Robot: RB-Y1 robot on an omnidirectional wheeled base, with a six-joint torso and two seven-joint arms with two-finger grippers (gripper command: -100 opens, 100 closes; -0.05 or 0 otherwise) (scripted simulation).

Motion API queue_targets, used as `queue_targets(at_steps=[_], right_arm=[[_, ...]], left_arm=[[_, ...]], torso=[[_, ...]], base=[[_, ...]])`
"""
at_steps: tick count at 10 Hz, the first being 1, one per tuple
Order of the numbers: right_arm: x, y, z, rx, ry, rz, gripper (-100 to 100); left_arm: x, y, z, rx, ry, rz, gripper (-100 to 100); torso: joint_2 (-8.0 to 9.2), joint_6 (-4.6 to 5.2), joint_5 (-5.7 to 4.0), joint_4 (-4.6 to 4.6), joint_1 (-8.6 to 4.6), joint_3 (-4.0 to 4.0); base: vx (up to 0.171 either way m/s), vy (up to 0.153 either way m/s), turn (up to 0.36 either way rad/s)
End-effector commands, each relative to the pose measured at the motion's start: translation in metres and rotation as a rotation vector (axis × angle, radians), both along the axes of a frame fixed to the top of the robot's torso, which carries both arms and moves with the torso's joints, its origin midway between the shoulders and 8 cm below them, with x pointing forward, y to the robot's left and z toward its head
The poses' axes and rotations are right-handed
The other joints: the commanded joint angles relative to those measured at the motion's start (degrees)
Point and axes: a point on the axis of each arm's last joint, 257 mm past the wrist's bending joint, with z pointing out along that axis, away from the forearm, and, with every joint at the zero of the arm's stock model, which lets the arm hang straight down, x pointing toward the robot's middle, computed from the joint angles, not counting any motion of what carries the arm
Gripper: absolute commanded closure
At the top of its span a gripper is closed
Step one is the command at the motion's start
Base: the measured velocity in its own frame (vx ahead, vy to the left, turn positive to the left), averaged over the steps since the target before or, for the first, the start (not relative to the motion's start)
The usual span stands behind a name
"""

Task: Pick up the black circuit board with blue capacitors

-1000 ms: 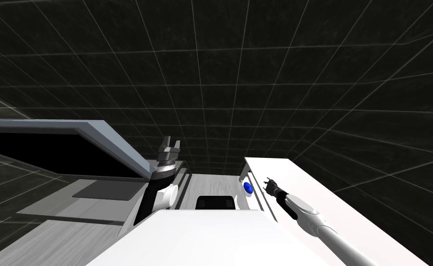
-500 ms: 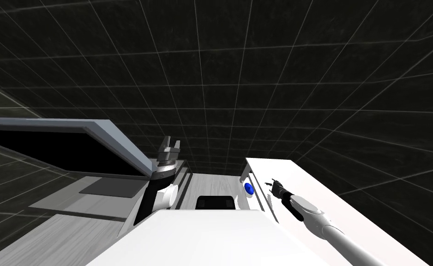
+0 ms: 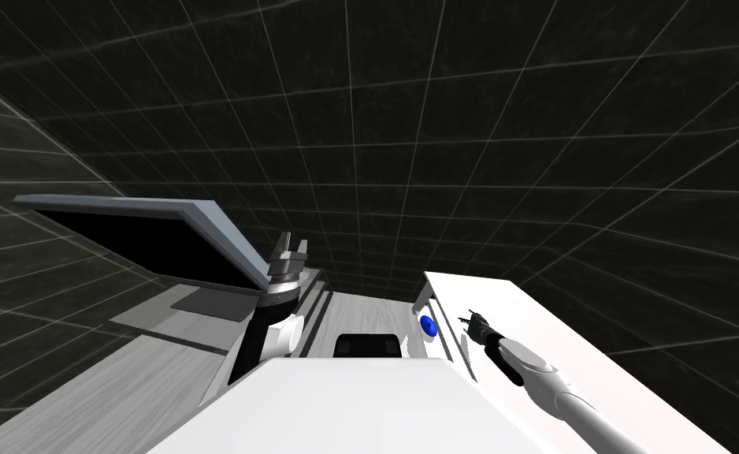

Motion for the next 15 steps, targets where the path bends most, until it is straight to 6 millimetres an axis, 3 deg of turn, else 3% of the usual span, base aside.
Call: queue_targets(at_steps=[1,2,7,9,14,15], right_arm=[[-0.006,-0.003,0.0,0.001,0.002,-0.018,-100],[-0.006,-0.003,0.0,0.008,-0.001,-0.026,-100],[-0.043,-0.024,-0.006,-0.01,0.016,-0.12,-100],[-0.043,-0.024,-0.006,0.008,0.005,-0.143,-100],[-0.079,-0.042,-0.01,-0.017,0.012,-0.224,-100],[-0.071,-0.056,0.003,-0.023,-0.026,-0.255,-100]], left_arm=[[0.0,0.0,0.0,0.0,0.0,0.0,0],[0.0,0.0,0.0,0.0,0.0,0.0,0],[0.0,0.0,0.0,0.0,0.0,0.0,0],[0.0,0.0,0.0,0.0,0.0,0.0,0],[0.0,0.0,0.0,0.0,0.0,0.0,0],[0.0,0.0,0.0,0.0,0.0,0.0,0]], torso=[[0.0,0.0,0.0,0.0,0.0,0.0],[0.02,0.04,0.01,0.0,0.01,0.01],[0.01,0.05,0.0,0.0,-0.02,0.01],[0.01,0.05,0.01,0.0,0.0,0.01],[0.01,0.07,0.01,0.0,-0.01,0.01],[0.05,0.03,0.0,0.01,0.02,0.03]], base=[[-0.047,-0.019,0.132],[-0.027,-0.012,-0.014],[-0.045,-0.021,0.203],[-0.031,-0.013,0.06],[-0.046,-0.012,0.2],[-0.052,-0.012,0.118]])
